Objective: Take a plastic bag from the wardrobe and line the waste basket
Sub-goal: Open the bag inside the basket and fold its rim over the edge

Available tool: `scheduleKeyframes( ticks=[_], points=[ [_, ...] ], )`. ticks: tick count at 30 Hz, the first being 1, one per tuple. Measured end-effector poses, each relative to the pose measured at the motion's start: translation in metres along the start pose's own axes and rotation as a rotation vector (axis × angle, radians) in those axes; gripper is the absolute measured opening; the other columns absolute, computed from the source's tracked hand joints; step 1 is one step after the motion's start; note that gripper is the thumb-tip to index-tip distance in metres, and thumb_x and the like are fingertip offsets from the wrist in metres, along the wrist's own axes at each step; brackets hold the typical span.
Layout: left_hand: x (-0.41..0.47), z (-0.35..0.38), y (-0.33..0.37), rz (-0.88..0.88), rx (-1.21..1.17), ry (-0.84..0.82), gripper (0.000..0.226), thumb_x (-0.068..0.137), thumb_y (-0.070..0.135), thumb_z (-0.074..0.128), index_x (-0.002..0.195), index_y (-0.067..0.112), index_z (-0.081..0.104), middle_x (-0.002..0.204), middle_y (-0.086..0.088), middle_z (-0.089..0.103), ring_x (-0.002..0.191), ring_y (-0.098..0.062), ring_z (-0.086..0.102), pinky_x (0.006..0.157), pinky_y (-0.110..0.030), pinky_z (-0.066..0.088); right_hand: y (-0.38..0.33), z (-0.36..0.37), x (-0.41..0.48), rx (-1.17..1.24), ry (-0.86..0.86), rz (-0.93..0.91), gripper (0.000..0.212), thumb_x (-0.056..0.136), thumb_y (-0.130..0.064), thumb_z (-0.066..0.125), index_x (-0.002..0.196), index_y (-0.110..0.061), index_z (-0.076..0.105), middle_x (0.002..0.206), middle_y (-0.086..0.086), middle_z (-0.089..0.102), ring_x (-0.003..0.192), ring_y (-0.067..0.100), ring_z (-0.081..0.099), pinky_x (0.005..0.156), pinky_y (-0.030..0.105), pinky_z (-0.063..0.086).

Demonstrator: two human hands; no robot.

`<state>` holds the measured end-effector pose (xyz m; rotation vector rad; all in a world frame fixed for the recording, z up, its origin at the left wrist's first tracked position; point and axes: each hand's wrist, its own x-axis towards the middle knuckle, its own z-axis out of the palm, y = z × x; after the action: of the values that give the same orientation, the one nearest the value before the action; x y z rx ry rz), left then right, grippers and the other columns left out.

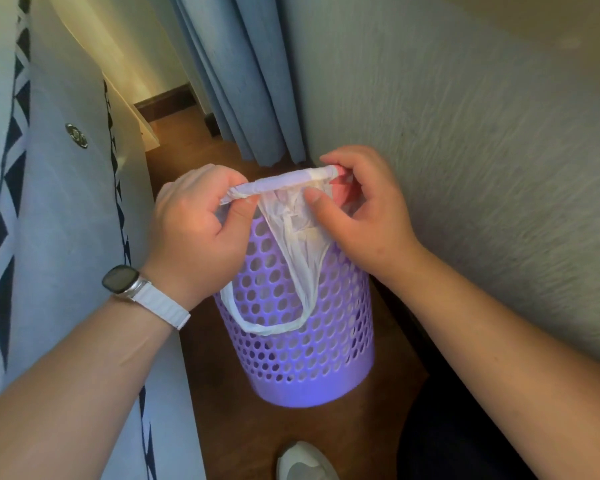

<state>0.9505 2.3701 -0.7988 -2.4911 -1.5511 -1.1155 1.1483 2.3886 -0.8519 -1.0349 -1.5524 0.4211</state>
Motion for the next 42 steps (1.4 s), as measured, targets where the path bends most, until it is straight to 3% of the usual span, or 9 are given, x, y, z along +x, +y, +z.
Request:
scheduleKeyframes(
  ticks=[6,12,16,20,24,30,33,38,42],
  points=[
    [-0.003,0.005,-0.001,0.037,-0.025,-0.031,0.020,0.096,0.018,0.051,0.084,0.006,0.062,0.074,0.000,0.051,0.067,-0.024,0.049,0.060,-0.050,0.043,0.000,0.002,0.000,-0.019,0.080,-0.016,0.021,0.082,-0.021,0.066,0.078,-0.003,0.057,0.077,0.008,0.054,0.070,0.023,0.050,0.064,0.049,0.042],
    [-0.007,0.005,0.013,0.069,0.088,-0.118,0.028,0.094,0.035,0.047,0.098,0.015,0.066,0.082,0.002,0.061,0.078,-0.020,0.056,0.077,-0.033,0.035,0.004,0.002,-0.004,-0.096,0.073,-0.099,0.020,0.079,-0.015,0.073,0.078,-0.003,0.057,0.077,0.007,0.053,0.072,0.023,0.049,0.065,0.046,0.042],
    [-0.008,0.009,0.015,0.053,0.119,-0.113,0.028,0.093,0.036,0.049,0.095,0.014,0.066,0.077,0.006,0.054,0.072,-0.021,0.055,0.070,-0.033,0.034,0.004,0.005,-0.008,-0.120,0.047,-0.128,0.020,0.078,-0.014,0.076,0.081,-0.002,0.059,0.078,0.008,0.055,0.073,0.023,0.050,0.067,0.043,0.042],
    [-0.009,0.011,0.005,0.064,0.152,-0.119,0.024,0.094,0.031,0.050,0.087,0.013,0.063,0.076,0.011,0.044,0.068,-0.021,0.050,0.065,-0.032,0.030,0.008,0.003,-0.005,-0.096,-0.099,-0.112,0.024,0.080,-0.020,0.074,0.095,-0.003,0.064,0.086,0.006,0.059,0.080,0.021,0.055,0.074,0.041,0.046],
    [-0.014,0.015,-0.008,0.061,0.194,-0.159,0.022,0.094,0.029,0.050,0.085,0.013,0.062,0.074,0.005,0.050,0.070,-0.024,0.050,0.064,-0.035,0.031,0.018,0.000,-0.002,-0.132,-0.319,-0.072,0.035,0.078,-0.028,0.073,0.107,-0.009,0.068,0.092,0.003,0.060,0.087,0.021,0.057,0.082,0.043,0.048],
    [-0.033,0.028,-0.023,0.142,0.310,-0.197,0.017,0.093,0.024,0.056,0.082,0.012,0.061,0.074,-0.006,0.057,0.071,-0.031,0.053,0.065,-0.038,0.035,0.031,0.009,-0.014,-0.312,-0.434,-0.157,0.021,0.081,-0.034,0.060,0.081,-0.014,0.064,0.078,0.004,0.057,0.077,0.031,0.056,0.076,0.043,0.045],
    [-0.047,0.035,-0.032,0.150,0.361,-0.238,0.016,0.091,0.023,0.055,0.081,0.012,0.061,0.073,-0.008,0.057,0.069,-0.033,0.053,0.062,-0.037,0.030,0.039,0.017,-0.025,-0.427,-0.442,-0.208,0.023,0.082,-0.034,0.058,0.080,-0.012,0.063,0.079,0.006,0.058,0.077,0.032,0.055,0.071,0.040,0.041],
    [-0.067,0.046,-0.047,0.044,0.351,-0.351,0.011,0.084,0.021,0.058,0.083,0.015,0.068,0.074,-0.004,0.063,0.070,-0.030,0.058,0.062,-0.032,0.036,0.059,0.033,-0.046,-0.505,-0.478,-0.255,0.012,0.081,-0.025,0.063,0.079,-0.013,0.064,0.077,0.006,0.056,0.076,0.031,0.055,0.072,0.038,0.036],
    [-0.085,0.056,-0.058,-0.026,0.335,-0.434,0.013,0.082,0.020,0.058,0.085,0.016,0.070,0.075,-0.004,0.065,0.071,-0.030,0.059,0.063,-0.035,0.041,0.064,0.043,-0.060,-0.500,-0.598,-0.278,0.016,0.079,-0.024,0.052,0.074,-0.012,0.060,0.075,0.008,0.054,0.070,0.031,0.054,0.062,0.038,0.042]
  ],
)
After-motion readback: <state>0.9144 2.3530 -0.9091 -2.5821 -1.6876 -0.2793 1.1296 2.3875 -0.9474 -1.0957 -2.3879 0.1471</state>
